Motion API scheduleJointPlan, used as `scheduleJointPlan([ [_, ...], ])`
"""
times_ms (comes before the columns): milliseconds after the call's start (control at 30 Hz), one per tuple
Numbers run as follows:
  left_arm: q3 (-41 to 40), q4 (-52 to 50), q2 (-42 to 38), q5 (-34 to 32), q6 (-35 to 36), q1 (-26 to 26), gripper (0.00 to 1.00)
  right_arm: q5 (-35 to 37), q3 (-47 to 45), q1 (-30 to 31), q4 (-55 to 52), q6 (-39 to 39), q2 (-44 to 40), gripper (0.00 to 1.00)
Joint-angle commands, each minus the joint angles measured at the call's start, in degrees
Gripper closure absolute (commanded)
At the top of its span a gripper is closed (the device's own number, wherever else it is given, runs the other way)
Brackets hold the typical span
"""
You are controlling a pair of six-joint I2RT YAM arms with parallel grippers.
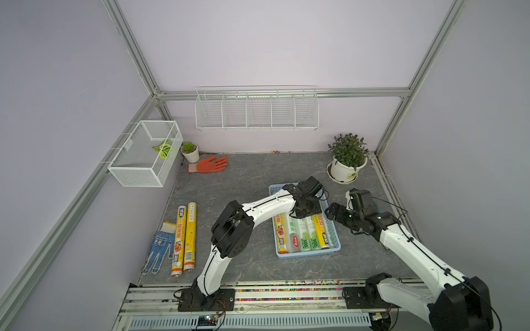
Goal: Put the plastic wrap into the basket
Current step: Place the plastic wrap in the basket, then pick up the plastic wrap from the center of the board.
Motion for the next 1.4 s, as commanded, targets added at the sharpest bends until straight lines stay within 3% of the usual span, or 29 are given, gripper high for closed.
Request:
scheduleJointPlan([
  [0, -1.4, -0.7, -5.5, -3.3, 2.3, 0.0, 0.40, -1.4, -0.1, -0.4, 1.6, -0.1, -0.3, 0.02],
  [167, -7.4, 1.3, -13.8, -10.9, 4.2, 0.0, 0.36, -6.1, -0.4, -0.3, 6.2, -1.7, -3.1, 0.02],
  [367, -17.5, 0.8, -25.7, -26.7, 3.2, 0.0, 0.29, -12.9, -0.6, 1.7, 15.6, -1.3, -4.1, 0.02],
  [533, -29.1, 0.1, -37.3, -36.9, 1.1, 2.0, 0.23, -9.8, 4.9, 10.9, 16.7, -6.2, 1.0, 0.02],
  [733, -44.1, -0.9, -52.7, -42.7, -1.1, 7.6, 0.16, -4.9, 11.4, 23.7, 19.1, -11.8, 9.6, 0.02],
  [867, -52.7, -4.7, -63.2, -47.4, -3.7, 9.7, 0.04, -2.9, 16.1, 30.1, 19.9, -15.0, 16.3, 0.02],
  [1133, -65.3, -9.2, -83.6, -44.7, -3.0, 23.0, 0.00, -0.1, 28.4, 39.0, 17.5, -19.0, 31.3, 0.02],
  [1267, -67.6, -9.9, -86.4, -39.6, -0.4, 32.2, 0.00, -1.3, 35.2, 41.6, 13.3, -19.4, 37.8, 0.02],
  [1367, -67.6, -6.6, -83.4, -32.3, 3.1, 40.1, 0.00, -2.2, 38.8, 43.2, 11.9, -18.9, 41.5, 0.02],
])
